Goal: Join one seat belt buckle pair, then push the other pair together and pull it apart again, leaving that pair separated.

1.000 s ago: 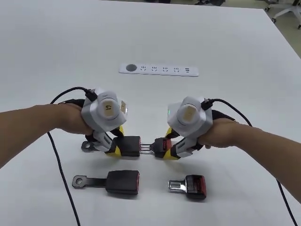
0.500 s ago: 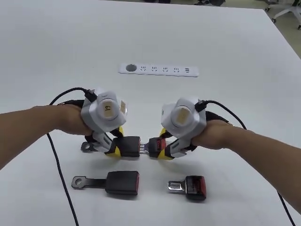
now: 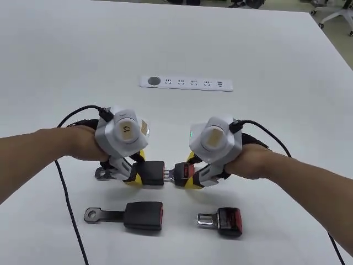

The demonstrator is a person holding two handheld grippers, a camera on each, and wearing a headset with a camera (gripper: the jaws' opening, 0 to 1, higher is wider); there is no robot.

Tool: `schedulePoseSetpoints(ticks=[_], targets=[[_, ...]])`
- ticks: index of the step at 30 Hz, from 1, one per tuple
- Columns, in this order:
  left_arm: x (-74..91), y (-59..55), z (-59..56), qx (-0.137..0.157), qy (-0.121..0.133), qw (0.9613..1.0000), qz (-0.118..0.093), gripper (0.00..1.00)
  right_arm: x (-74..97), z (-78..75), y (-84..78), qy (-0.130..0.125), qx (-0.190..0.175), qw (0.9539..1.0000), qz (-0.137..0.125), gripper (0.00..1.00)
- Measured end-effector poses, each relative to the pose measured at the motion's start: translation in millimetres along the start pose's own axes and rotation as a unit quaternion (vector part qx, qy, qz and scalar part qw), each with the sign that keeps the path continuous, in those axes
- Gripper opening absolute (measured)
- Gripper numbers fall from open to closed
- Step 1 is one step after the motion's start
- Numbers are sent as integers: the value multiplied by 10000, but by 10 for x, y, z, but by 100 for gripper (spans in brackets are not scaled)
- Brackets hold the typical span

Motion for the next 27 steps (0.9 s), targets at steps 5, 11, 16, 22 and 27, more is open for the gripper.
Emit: schedulePoseSetpoints(ticks=[5, 11, 16, 22, 27], targets=[[6, 10, -13, -15, 2, 10000, 9, 30, 3, -15, -4, 14, 10, 10000, 16, 27], [0, 10, -19, -47, 15, 10000, 56, 30, 7, -7, 31, 53, 53, 10000, 47, 27], [-8, -1, -4, 2, 30, 10000, 48, 29, 15, 15, 80, 53, 27, 10000, 24, 27], [-13, 0, 1, 29, 52, 10000, 49, 29, -19, -1, 110, 61, 36, 10000, 26, 27], [-14, 9, 1, 54, 43, 9999, 84, 29, -86, -16, 111, 60, 17, 10000, 7, 27]])
Point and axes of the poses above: the centre of the closed fingertips' face, and the gripper's own axes: x roughly backward along the fingers, z roughly to its left, y roughly out of its top, the point moved 1 cm from there along x, roughly backward along the fingers, and after that the axes turned 5 degrees about x, right-handed, at the moved point
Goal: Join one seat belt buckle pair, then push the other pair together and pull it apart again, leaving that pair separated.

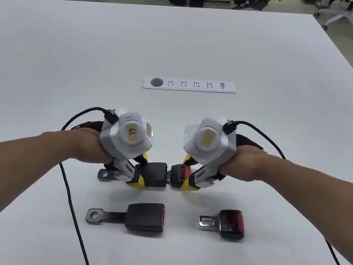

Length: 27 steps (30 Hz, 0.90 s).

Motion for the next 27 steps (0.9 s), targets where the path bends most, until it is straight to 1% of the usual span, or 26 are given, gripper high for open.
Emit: schedulePoseSetpoints(ticks=[2, 3, 4, 5, 7, 8, 12, 14, 15, 16, 17, 18, 19, 21, 22, 23, 24, 26, 27], targets=[[2, 5, -8, -6, 15, 10000, 23, 29, -13, -1, 19, -6, 9, 10000, -3, 27], [20, -28, 24, -106, 88, 9997, 178, 29, 34, 28, -155, 28, -268, 9985, 484, 27], [14, 0, -3, -26, 50, 10000, 59, 29, 17, 1, -22, 12, -76, 9999, 114, 27], [8, 8, -12, 10, 39, 10000, 30, 29, 14, -10, -18, 17, -45, 10000, 87, 27], [5, 4, -8, -2, 52, 10000, 43, 29, -2, -21, -34, 8, -43, 10000, 86, 27], [6, 2, -5, -3, 54, 10000, 35, 29, 24, 5, -17, 8, -17, 10000, 87, 27], [14, -3, -24, -48, 40, 10000, -23, 30, 28, 8, -29, 13, 71, 10000, 50, 28], [20, -2, -29, -7, 18, 9999, -104, 30, 43, 11, -36, 42, 116, 9999, 49, 28], [20, 4, -37, 68, 13, 9999, -143, 30, 18, 2, -45, 74, 104, 9999, 46, 28], [20, 10, -42, 53, 17, 9999, -161, 30, -3, -1, -47, 77, 115, 9999, 38, 28], [17, 4, -35, 61, 41, 9999, -150, 30, -17, -9, -38, 80, 117, 9999, 34, 28], [15, 6, -37, 84, 56, 9999, -124, 30, 10, -5, -23, 74, 93, 9999, 51, 28], [5, 13, -44, 28, 75, 9999, -85, 30, 3, -9, -15, 65, 85, 9999, 71, 28], [-8, 29, -48, 28, 88, 10000, -31, 30, -18, -26, -1, 55, 67, 9999, 99, 28], [-3, 22, -43, -41, 85, 10000, 23, 30, 42, 18, 18, 49, 67, 9999, 101, 28], [-4, 21, -37, -67, 85, 9999, 32, 30, 52, 23, 21, 41, 54, 9999, 89, 28], [-2, 15, -33, -84, 80, 9999, 32, 30, 55, 31, -14, 37, 47, 10000, 63, 28], [8, -5, -26, -105, 73, 9999, -9, 30, 52, 19, -26, 43, 50, 10000, 4, 28], [15, 6, -22, -103, 65, 9999, -43, 30, 44, 16, -27, 46, 55, 10000, 11, 28]])
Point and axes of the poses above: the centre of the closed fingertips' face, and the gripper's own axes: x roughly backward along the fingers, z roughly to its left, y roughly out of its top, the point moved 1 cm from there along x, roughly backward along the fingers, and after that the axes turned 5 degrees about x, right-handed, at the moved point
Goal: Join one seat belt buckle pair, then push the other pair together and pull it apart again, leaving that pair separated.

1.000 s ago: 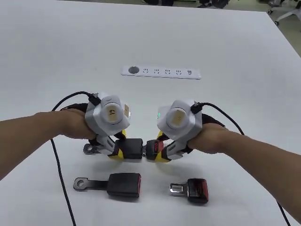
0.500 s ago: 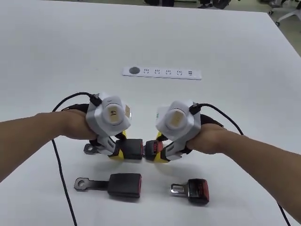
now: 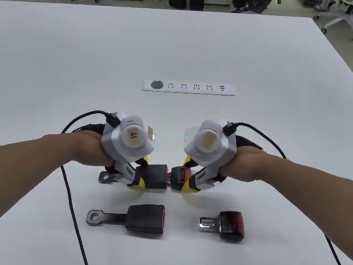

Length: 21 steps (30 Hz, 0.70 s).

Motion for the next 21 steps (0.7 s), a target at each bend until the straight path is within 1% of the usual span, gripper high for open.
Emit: schedulePoseSetpoints(ticks=[2, 3, 5, 7, 9, 11, 13, 14, 16, 17, 20, 21], targets=[[-10, -8, 5, -5, 0, 10000, -2, 30, -38, -21, 9, 14, 100, 9999, 2, 28], [-11, -9, 8, 37, 1, 10000, -11, 30, -9, -13, -8, 5, 92, 10000, 8, 28], [-10, 0, -1, 74, -31, 10000, 21, 31, -9, -10, -14, 3, 86, 10000, 24, 28], [-7, 7, -8, 92, -53, 9999, 77, 31, 27, 22, 28, -9, 101, 9999, 23, 29], [-3, 6, -12, 72, -51, 9999, 101, 32, 13, -4, -9, -19, 172, 9998, 28, 30], [-12, -5, -6, -14, -31, 9999, 107, 32, -28, 3, -35, -36, 169, 9998, 32, 30], [-28, -34, -6, -199, 33, 9996, 203, 33, 6, 5, -9, -29, 185, 9998, 43, 31], [-61, -72, 21, -293, 62, 9993, 240, 33, 13, 7, -2, -22, 184, 9998, 49, 31], [-53, -52, 3, -210, 73, 9995, 215, 33, 10, 12, -23, -6, 163, 9998, 65, 31], [-49, -39, 4, -124, 68, 9998, 169, 33, 6, 14, -32, 2, 166, 9998, 70, 32], [-44, -30, -7, -95, 56, 9998, 139, 33, -10, 39, -53, 19, 167, 9998, 97, 34], [-42, -29, -8, -87, 53, 9999, 133, 33, 21, 28, -56, 9, 163, 9998, 104, 34]])
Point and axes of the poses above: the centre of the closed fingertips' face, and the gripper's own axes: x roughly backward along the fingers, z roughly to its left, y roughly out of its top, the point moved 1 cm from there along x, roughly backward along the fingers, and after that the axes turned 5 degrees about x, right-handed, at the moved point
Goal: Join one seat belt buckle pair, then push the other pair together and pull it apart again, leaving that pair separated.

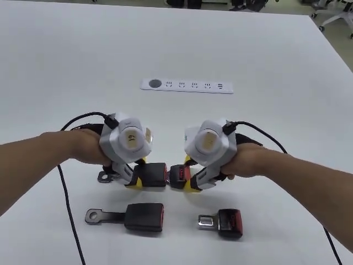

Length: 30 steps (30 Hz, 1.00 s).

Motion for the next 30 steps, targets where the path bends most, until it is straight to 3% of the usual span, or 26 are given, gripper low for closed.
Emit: schedulePoseSetpoints(ticks=[5, 8, 19, 26, 30], targets=[[22, 16, 10, 97, 2, 9999, -85, 34, 68, 6, -7, -47, -46, 10000, 2, 39], [77, 26, 14, 120, 25, 9998, -131, 35, 93, -8, -93, -85, -66, 9999, -3, 42], [220, -39, 10, 435, 145, 9982, -374, 40, 323, -6, -193, -325, -510, 9980, -192, 47], [293, -110, 22, 813, 231, 9943, -645, 43, 438, -14, -276, -460, -722, 9958, -337, 51], [355, -98, -12, 1110, 232, 9897, -873, 47, 533, -9, -314, -556, -878, 9935, -456, 53]])
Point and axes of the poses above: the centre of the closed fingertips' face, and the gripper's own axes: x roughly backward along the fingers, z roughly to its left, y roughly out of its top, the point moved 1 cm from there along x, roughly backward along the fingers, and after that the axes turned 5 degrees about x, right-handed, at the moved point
